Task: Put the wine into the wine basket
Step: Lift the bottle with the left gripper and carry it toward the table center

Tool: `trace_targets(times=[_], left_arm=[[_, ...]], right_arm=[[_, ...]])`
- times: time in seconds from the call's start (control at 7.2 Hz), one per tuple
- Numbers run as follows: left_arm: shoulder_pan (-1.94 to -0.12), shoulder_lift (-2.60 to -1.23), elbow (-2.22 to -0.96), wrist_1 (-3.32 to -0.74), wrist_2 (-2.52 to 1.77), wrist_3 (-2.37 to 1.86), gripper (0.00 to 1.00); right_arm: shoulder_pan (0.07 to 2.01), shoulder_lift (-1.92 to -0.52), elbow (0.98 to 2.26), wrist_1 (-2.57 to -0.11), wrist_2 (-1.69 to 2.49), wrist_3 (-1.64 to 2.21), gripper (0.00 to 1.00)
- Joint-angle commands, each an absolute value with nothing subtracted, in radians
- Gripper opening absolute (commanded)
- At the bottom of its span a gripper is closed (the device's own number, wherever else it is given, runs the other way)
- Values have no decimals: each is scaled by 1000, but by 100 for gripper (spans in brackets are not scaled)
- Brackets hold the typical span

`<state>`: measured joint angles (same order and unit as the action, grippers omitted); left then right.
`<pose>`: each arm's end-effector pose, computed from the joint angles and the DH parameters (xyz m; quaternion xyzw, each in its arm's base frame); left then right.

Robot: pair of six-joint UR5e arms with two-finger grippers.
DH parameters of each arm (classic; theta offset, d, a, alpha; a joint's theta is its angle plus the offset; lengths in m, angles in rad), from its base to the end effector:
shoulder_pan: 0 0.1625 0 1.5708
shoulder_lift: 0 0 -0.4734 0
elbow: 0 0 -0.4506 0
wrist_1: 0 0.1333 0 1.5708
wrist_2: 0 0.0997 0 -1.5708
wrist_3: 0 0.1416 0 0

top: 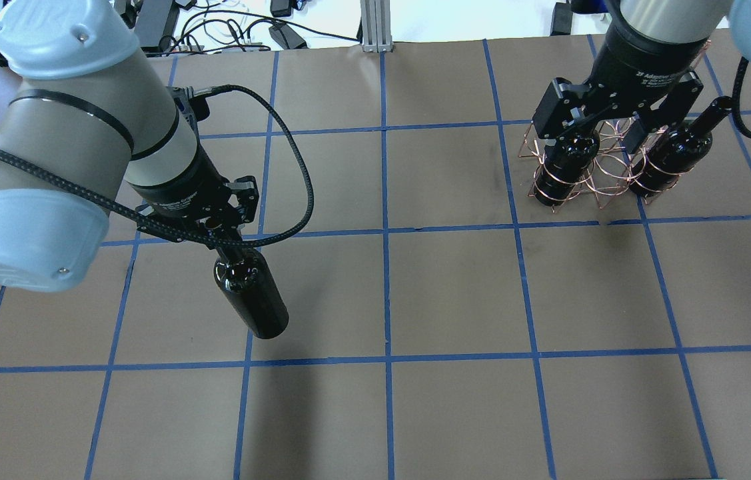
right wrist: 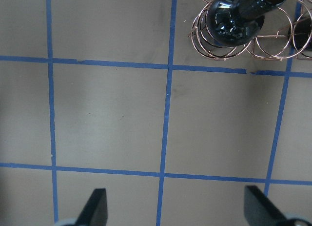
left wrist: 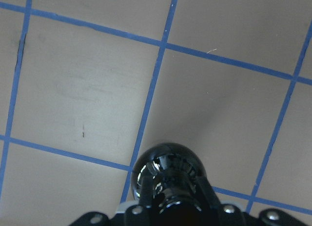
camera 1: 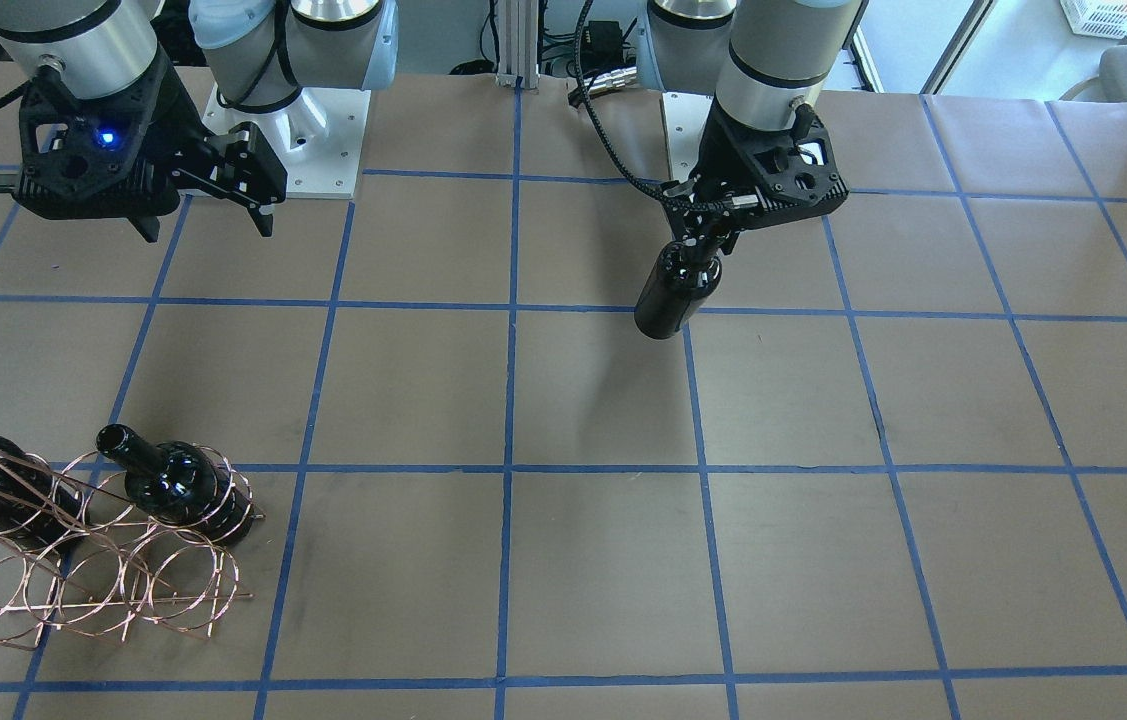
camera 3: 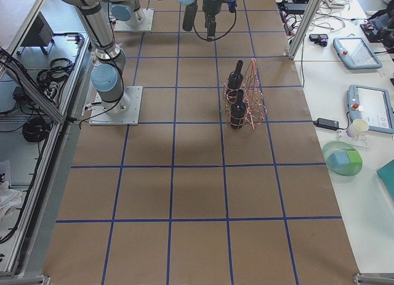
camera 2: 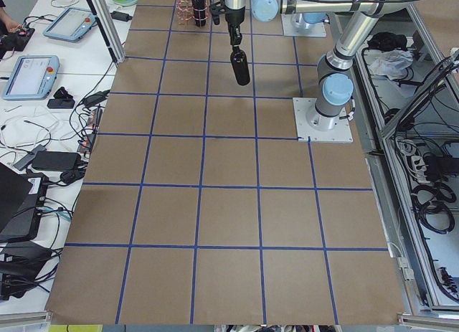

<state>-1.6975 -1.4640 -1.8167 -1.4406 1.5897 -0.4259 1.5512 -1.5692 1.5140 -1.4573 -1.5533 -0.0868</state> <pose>-0.1920 -0.4738 0.4283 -0.1490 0.9888 0.0017 0.0103 0.1251 -0.5445 0.5136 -0.0333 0.9990 0.0286 0.0103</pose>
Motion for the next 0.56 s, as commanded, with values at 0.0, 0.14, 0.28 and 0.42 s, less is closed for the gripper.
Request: trace_targets(times=[0.0,0.14,0.28,0.42], left_arm=[[-1764,-1471,-1839,-1418,1627,-556,0],[-1773,-1468,-1847,-1395,1631,-558,0],[-1782,-1473,-1873,-1314,1684,-561,0],[-1792,-1470,-1903,-1290,1698,-604,0]], right_arm=[[1551,-1569,1514,-1457,-1554,-92,100],[1551,-1569,1514,-1457,-1555,-95,100],[1549,-1569,1514,-1457,-1555,-95,100],[1549,-1569,1516,-1456,-1557,-95,100]])
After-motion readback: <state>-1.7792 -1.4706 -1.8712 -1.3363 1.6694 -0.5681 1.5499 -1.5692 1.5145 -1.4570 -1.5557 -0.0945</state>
